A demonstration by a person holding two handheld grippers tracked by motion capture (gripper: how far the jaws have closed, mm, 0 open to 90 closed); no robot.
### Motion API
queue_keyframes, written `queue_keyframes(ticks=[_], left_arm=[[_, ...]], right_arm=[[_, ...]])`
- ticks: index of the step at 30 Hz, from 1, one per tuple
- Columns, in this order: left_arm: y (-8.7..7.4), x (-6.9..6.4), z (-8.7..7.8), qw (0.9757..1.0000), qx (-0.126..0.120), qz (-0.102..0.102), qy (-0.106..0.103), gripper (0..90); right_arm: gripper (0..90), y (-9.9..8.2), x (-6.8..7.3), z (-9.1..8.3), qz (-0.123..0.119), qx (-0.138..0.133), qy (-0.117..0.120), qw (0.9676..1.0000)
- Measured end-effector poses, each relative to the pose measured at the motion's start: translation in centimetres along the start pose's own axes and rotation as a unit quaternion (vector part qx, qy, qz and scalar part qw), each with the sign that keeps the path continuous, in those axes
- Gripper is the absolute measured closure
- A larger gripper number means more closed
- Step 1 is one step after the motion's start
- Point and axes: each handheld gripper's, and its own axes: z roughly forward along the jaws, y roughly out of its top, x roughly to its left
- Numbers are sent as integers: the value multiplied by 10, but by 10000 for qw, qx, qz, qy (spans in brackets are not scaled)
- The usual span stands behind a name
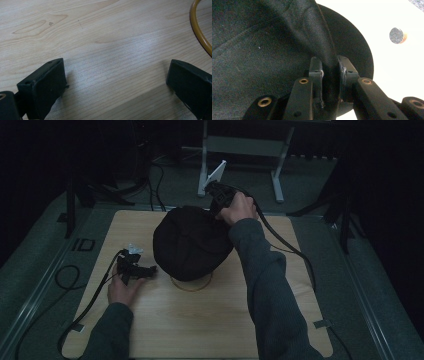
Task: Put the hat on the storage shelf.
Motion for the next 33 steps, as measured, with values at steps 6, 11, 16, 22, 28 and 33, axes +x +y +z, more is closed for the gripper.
queue_keyframes(ticks=[6,11,16,22,28,33], left_arm=[[0,0,0,10000,1,2,0,22],[0,0,0,10000,6,8,-1,22],[0,0,0,10000,7,8,-1,22],[0,0,0,10000,9,11,-1,22],[0,0,0,10000,9,11,0,22],[0,0,0,10000,4,5,0,22]], right_arm=[[720,0,1,6,-41,34,77,10000],[682,0,2,10,-75,80,107,9999],[656,0,3,13,-134,121,91,9998],[622,0,3,14,-206,122,94,9997],[610,-1,4,15,-316,175,34,9993],[575,-1,5,16,-460,226,-9,9987]])
